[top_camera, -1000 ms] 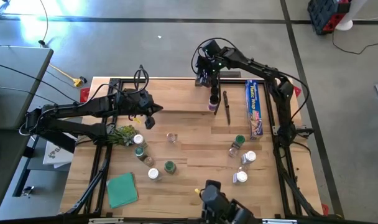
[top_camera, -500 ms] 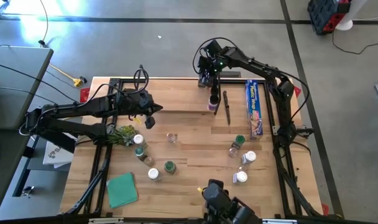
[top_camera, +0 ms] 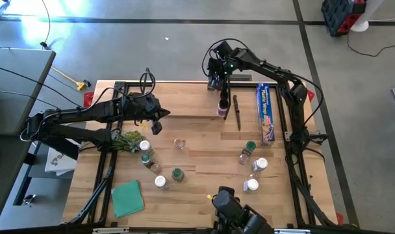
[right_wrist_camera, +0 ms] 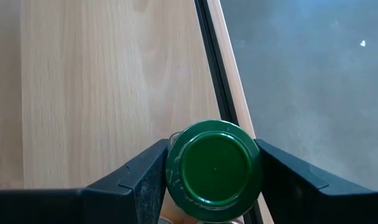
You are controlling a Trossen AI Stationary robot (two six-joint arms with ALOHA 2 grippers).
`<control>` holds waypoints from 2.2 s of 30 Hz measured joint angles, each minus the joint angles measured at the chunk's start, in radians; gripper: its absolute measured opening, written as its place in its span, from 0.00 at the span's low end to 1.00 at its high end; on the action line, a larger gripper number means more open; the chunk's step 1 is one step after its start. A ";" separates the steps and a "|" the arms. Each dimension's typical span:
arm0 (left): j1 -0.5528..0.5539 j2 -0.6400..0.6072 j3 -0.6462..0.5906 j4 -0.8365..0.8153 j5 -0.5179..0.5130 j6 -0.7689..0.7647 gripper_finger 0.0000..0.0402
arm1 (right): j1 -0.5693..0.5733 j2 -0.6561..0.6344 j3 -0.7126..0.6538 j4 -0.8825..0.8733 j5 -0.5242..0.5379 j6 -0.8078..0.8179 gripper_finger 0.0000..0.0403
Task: Shelf spices
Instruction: Put the green seasoning bottle on the shelf, then put the green seasoning bottle on the shelf aligned with the other green seasoning bottle
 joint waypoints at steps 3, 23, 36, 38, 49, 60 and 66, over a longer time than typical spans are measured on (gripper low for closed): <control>0.000 0.000 0.000 0.000 0.000 0.000 0.00 | -0.001 0.000 0.000 -0.003 0.000 0.000 0.54; 0.000 0.000 0.000 0.000 0.000 0.000 0.00 | -0.001 0.000 0.000 -0.004 0.001 -0.019 0.56; 0.000 0.000 0.000 0.000 0.000 0.000 0.00 | -0.001 0.000 0.000 0.004 0.002 -0.052 0.64; 0.000 0.000 0.000 0.000 0.000 -0.001 0.00 | 0.000 -0.002 0.000 0.012 0.002 -0.056 0.64; 0.000 0.000 0.000 0.000 0.000 -0.002 0.00 | 0.000 -0.056 0.000 0.031 0.004 -0.082 0.64; 0.000 0.000 0.000 0.000 0.001 -0.010 0.00 | 0.103 -0.206 0.000 -0.023 0.129 -0.078 0.64; 0.000 0.000 0.000 -0.002 0.010 -0.021 0.00 | 0.299 -0.361 0.000 -0.106 0.161 -0.021 0.64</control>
